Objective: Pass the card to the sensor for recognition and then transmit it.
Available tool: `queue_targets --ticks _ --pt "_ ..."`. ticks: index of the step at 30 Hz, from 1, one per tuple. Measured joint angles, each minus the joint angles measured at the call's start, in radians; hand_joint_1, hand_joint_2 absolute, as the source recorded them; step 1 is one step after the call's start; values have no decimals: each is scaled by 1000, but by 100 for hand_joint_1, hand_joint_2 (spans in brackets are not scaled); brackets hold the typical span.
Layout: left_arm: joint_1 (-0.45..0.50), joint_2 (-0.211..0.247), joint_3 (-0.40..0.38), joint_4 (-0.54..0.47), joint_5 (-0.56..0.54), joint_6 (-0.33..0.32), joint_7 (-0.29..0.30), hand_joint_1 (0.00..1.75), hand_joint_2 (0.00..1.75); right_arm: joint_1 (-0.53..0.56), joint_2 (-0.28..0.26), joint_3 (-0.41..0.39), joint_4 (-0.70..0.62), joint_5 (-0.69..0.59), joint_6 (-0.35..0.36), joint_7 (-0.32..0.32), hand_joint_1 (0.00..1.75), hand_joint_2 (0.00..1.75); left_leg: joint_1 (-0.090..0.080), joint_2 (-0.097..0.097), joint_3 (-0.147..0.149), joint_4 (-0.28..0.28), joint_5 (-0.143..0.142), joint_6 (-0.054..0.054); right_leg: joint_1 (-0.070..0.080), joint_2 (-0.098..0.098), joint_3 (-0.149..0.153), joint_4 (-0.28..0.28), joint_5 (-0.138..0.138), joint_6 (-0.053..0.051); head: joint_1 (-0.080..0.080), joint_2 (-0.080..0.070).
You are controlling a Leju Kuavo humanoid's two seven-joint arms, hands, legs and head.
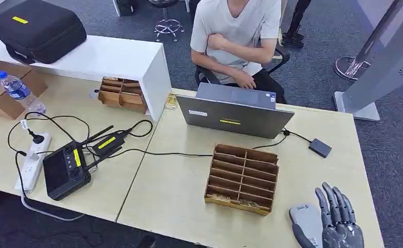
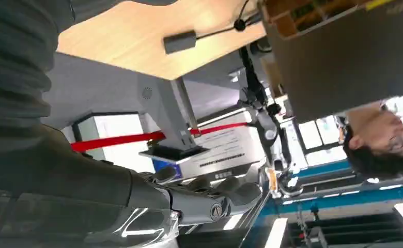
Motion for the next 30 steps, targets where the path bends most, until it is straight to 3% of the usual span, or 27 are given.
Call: queue_targets --ticks 21,30 --pt "-16 0 0 0 -26 -11 20 0 175 -101 35 187 176 -94 7 -56 0 175 0 0 0 0 0 0 0 0 0 0 0 0 0 0" --pt "-26 0 0 0 -40 -18 37 0 175 -165 120 235 285 -164 11 -141 0 175 0 0 0 0 0 0 0 0 0 0 0 0 0 0"
